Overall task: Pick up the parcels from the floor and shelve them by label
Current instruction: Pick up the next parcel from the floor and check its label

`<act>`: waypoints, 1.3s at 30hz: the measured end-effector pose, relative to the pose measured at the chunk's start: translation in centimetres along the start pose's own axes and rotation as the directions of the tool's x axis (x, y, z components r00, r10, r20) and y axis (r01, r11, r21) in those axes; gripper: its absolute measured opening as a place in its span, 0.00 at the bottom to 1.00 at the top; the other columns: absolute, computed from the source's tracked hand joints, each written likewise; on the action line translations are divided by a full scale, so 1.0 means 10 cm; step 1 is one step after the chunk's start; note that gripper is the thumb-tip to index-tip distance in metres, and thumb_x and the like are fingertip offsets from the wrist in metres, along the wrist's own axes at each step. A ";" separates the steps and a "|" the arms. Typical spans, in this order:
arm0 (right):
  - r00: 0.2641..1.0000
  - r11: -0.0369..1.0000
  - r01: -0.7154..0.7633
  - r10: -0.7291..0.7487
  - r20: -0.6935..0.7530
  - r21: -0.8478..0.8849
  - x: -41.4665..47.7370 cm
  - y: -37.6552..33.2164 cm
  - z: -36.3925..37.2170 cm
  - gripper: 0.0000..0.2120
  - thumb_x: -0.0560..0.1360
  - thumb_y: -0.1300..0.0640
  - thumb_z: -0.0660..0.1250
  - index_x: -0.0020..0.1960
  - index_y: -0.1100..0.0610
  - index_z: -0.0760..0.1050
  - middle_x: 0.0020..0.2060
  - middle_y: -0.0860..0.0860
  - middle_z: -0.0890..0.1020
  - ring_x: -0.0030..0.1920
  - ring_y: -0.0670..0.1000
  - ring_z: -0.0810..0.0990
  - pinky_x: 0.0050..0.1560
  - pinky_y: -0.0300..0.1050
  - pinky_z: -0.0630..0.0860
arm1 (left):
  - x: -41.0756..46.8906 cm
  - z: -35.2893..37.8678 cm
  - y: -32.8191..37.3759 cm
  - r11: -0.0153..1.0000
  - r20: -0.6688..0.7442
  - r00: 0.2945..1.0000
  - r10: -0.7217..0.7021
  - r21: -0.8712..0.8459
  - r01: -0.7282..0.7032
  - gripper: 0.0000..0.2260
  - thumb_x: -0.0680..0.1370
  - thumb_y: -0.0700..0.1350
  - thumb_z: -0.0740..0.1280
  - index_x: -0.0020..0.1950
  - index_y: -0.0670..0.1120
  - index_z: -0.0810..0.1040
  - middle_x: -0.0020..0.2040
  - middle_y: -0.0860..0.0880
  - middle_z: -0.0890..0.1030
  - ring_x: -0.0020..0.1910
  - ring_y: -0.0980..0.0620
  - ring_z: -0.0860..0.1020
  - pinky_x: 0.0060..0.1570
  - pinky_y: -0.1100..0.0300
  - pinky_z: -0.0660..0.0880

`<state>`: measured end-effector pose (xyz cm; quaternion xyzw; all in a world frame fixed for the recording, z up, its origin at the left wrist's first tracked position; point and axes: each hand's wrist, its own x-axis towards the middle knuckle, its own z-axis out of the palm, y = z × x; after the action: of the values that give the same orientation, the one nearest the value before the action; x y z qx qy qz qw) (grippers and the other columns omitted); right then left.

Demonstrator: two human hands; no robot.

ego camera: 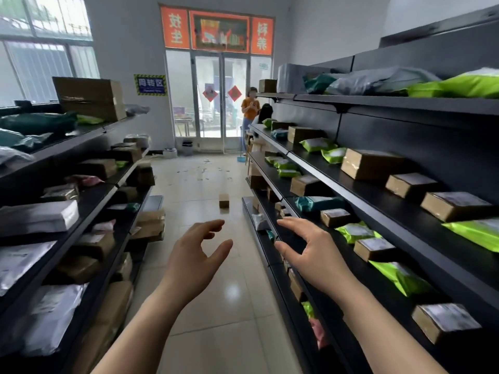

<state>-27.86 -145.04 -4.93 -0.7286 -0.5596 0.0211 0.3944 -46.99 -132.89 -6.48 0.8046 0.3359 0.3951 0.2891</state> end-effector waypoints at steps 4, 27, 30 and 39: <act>0.998 0.999 0.046 -0.046 0.034 0.008 0.68 0.31 0.12 0.23 0.73 0.50 0.68 0.67 0.49 0.72 0.67 0.44 0.73 0.68 0.40 0.66 0.68 0.38 0.62 | 0.58 0.26 -0.20 1.000 -0.049 0.998 -0.026 0.006 0.026 0.18 0.74 0.51 0.70 0.64 0.55 0.75 0.56 0.61 0.77 0.56 0.64 0.75 0.48 0.74 0.66; 0.991 0.996 -0.003 -0.009 0.136 0.091 3.92 1.03 1.90 0.23 0.73 0.49 0.69 0.66 0.47 0.71 0.64 0.42 0.74 0.62 0.40 0.70 0.65 0.41 0.68 | 3.50 0.48 -2.27 0.983 -0.055 0.981 -0.184 -0.028 0.183 0.17 0.74 0.48 0.71 0.63 0.54 0.76 0.56 0.58 0.78 0.56 0.60 0.76 0.47 0.74 0.67; 0.993 0.994 -0.017 0.003 0.117 0.112 4.35 1.07 2.19 0.22 0.73 0.51 0.69 0.66 0.48 0.71 0.65 0.43 0.74 0.62 0.38 0.68 0.64 0.37 0.64 | 3.94 0.43 -2.59 0.984 -0.033 0.984 -0.176 -0.017 0.176 0.18 0.74 0.48 0.70 0.63 0.54 0.76 0.56 0.57 0.77 0.55 0.60 0.75 0.48 0.71 0.68; 0.990 0.992 -0.082 0.069 0.123 0.100 5.37 1.40 2.74 0.21 0.73 0.52 0.69 0.65 0.48 0.73 0.63 0.44 0.75 0.62 0.40 0.70 0.64 0.39 0.67 | 4.95 0.56 -3.33 0.984 0.039 0.983 -0.179 0.025 0.178 0.18 0.74 0.53 0.70 0.63 0.56 0.76 0.57 0.60 0.78 0.57 0.62 0.76 0.54 0.64 0.70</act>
<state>-9.63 -86.10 -10.11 -0.7251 -0.5522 0.1088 0.3968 -29.83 -75.70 -11.91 0.7824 0.4048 0.3472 0.3217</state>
